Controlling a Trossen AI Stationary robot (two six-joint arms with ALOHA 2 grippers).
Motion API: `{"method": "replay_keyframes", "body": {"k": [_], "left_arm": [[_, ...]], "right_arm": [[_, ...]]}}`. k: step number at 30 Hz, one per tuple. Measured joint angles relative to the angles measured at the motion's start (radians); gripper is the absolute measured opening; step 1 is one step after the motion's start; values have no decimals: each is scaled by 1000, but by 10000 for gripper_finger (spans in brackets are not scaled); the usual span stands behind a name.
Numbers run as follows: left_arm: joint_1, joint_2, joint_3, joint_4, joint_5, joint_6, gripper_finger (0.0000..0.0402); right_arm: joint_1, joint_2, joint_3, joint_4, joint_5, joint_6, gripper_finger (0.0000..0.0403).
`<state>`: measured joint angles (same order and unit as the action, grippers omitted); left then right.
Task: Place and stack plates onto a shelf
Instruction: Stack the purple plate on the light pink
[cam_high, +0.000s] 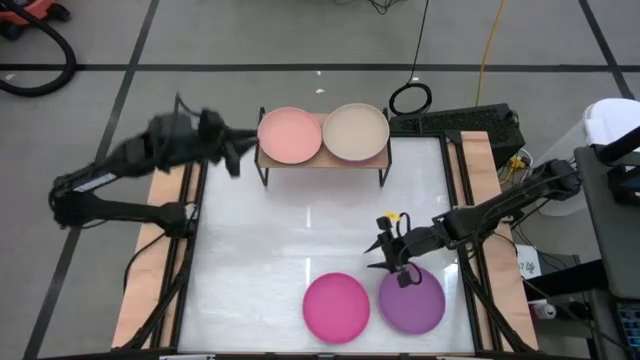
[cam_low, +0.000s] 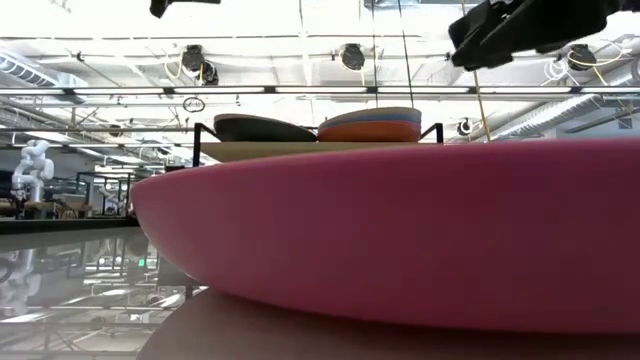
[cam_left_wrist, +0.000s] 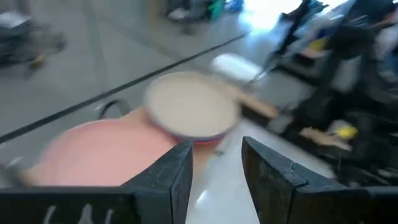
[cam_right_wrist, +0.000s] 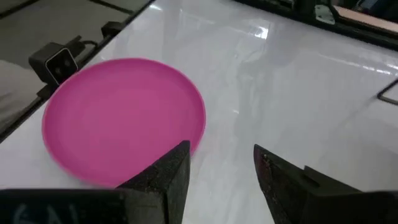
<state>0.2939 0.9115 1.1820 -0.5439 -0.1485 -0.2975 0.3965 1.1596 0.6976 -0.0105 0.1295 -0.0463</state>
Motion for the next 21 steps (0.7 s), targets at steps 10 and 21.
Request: {"method": "replay_keyframes", "body": {"k": [10,21], "left_arm": [[-245,-91,-454,625,-88,40,143],[-449,51,-723,1083,-135,47,143]], "right_arm": [[-2,5,279,-520,-16,94,157],[19,9,201,-625,-162,300,157]]}}
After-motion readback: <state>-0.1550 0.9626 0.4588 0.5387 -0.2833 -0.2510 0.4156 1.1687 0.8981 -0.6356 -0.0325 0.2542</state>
